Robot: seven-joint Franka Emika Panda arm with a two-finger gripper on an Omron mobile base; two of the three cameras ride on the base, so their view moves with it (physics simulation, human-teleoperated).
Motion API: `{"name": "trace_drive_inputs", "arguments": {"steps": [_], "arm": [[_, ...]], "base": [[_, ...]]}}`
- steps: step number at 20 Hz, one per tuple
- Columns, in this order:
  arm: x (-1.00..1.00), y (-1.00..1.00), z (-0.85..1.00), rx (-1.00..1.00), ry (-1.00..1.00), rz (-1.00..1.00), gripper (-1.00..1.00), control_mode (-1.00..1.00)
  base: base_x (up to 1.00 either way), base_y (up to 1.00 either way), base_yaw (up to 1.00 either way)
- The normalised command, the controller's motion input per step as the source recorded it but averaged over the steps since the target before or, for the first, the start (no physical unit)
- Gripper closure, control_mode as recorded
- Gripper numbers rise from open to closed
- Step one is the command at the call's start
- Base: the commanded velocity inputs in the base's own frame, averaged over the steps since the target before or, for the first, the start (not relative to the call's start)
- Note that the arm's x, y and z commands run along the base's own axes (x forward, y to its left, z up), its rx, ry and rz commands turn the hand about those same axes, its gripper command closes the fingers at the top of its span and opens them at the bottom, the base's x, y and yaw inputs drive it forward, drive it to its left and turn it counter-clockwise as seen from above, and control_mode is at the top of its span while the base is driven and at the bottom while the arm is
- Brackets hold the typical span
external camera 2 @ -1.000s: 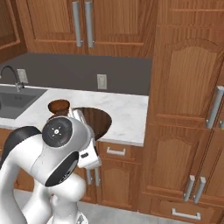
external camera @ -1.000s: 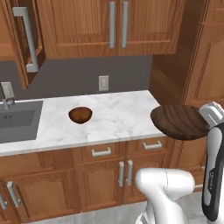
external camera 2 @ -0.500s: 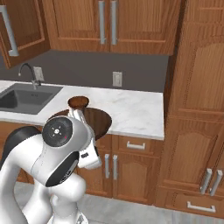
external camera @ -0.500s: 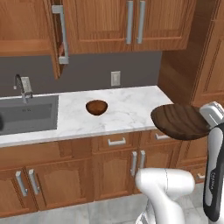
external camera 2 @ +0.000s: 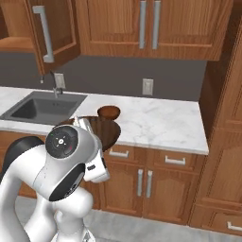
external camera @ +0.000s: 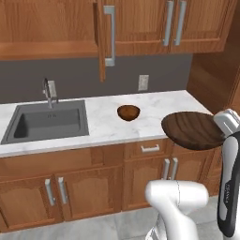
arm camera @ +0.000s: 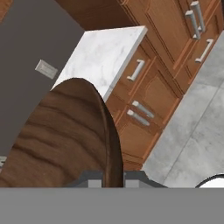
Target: Pick up the bowls on the counter and stack them on top of one another in the open cabinet. Place the smaller bowl on top of the larger bowl.
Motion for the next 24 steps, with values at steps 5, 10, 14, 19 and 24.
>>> {"name": "trace_drive_inputs", "arguments": {"steps": [5, 10, 14, 19, 24], "arm": [[0.00, 0.00, 0.00, 0.00, 0.00, 0.00, 1.00, 1.00], [0.00, 0.00, 0.00, 0.00, 0.00, 0.00, 1.00, 1.00], [0.00, 0.00, 0.00, 0.00, 0.00, 0.00, 1.00, 1.00], [0.00, 0.00, 0.00, 0.00, 0.00, 0.00, 1.00, 1.00], [0.00, 0.00, 0.00, 0.00, 0.00, 0.00, 1.00, 1.00]], "base": [[-0.19, 0.62, 0.00], [-0.17, 0.62, 0.00], [-0.16, 0.62, 0.00], [-0.15, 0.62, 0.00], [-0.13, 0.62, 0.00]]}}
